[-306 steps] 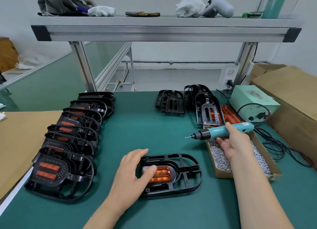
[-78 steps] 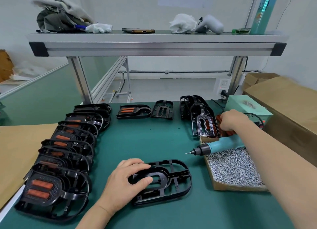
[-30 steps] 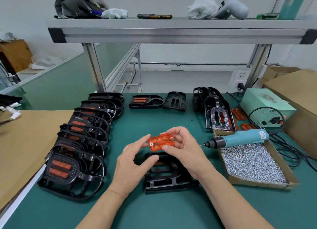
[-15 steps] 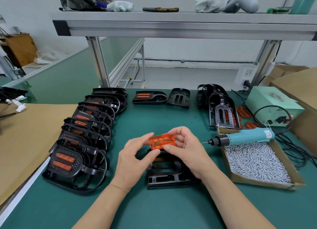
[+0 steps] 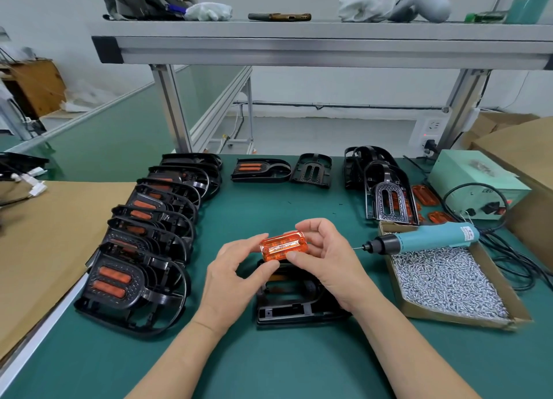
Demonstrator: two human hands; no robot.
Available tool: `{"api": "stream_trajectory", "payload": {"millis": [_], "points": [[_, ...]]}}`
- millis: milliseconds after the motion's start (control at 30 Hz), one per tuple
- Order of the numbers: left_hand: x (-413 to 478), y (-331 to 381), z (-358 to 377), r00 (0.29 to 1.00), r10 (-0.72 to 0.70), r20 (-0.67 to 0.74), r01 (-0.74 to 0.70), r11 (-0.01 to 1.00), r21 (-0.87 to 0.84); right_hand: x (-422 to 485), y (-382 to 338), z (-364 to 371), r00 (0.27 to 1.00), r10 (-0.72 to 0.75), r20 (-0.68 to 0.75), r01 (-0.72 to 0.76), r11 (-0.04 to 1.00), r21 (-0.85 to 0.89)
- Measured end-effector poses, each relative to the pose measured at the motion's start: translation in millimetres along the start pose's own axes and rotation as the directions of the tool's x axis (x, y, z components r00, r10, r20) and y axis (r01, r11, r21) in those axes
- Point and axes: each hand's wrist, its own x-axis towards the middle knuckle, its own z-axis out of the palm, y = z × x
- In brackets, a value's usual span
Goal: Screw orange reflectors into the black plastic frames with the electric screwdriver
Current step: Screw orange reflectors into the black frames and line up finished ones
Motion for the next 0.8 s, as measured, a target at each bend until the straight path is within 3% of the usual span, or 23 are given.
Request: {"api": "stream_trajectory", "payload": {"millis": [167,300,500,667,800], "points": [[0.7,-2.2,-0.5,1.000,-0.010,-0.002,0.010,1.000,-0.019,-2.9,-10.1,-10.2,0.999,-0.020,-0.029,0.018,0.997,-0.074],[0.2,-1.5,-0.6,0.999,-0.019,0.038,0.020,0.999,-0.025,-2.7,-17.0,-21.9,0.998,-0.004,-0.055,-0.012,0.958,-0.288],[-1.0,1.0,-1.2,0.994,-0.050,0.097,0.052,0.999,-0.016,-11.2,-15.9,-20.6,0.997,0.000,-0.071,-0.034,0.881,-0.472],[1.3,-5.5,-2.7,0.982,-0.186,-0.024,0.174,0.949,-0.262,-22.1,-14.8,-14.1,0.996,-0.033,-0.079,-0.023,0.782,-0.623],[2.5,-9.0,-1.5,0.966,-0.254,-0.041,0.231,0.927,-0.296,-28.5,-12.7,-2.9,0.997,-0.035,-0.069,-0.023,0.716,-0.698]]}}
